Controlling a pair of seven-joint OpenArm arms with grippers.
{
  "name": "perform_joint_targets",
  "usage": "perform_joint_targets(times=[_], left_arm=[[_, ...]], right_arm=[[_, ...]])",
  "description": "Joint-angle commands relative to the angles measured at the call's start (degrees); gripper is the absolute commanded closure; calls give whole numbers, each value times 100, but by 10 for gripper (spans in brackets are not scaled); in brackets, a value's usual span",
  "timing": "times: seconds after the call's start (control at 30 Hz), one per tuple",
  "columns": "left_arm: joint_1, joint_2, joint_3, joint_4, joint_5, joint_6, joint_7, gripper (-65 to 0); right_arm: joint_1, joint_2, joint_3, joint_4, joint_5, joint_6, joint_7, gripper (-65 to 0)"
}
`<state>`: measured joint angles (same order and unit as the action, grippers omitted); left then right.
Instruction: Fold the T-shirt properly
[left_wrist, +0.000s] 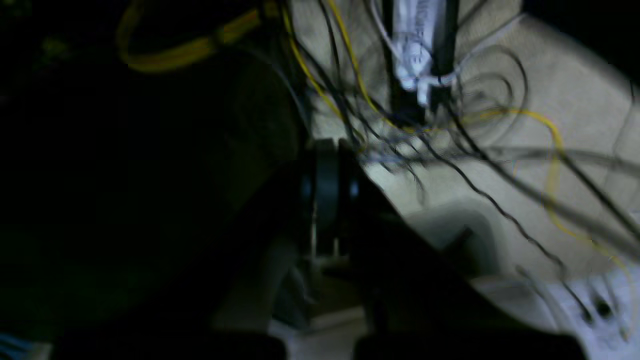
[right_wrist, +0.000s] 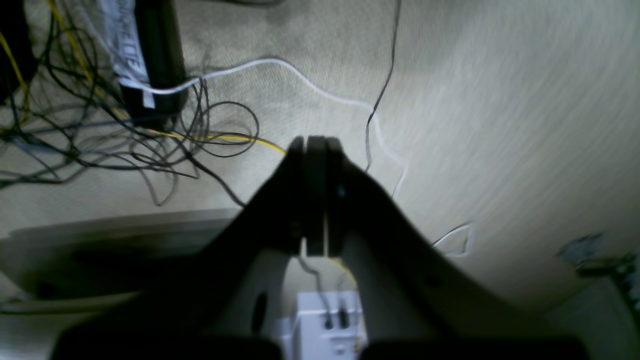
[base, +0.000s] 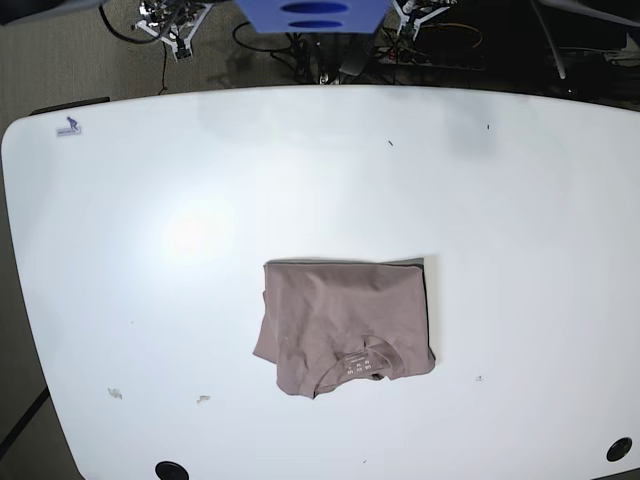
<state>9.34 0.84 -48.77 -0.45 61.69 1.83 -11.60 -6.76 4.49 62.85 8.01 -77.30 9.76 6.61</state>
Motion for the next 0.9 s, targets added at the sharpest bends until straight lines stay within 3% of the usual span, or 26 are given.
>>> perform_joint_targets(times=[0.0,0.87], left_arm=[[-68,-115,3,45,-20,182,3,-1],[-271,-106,3,45,-28,182,214,-1]], right_arm=[[83,153,-162,65,-2,-207,-24,0],[171,21,-276,47,-2,-242,-15,0]])
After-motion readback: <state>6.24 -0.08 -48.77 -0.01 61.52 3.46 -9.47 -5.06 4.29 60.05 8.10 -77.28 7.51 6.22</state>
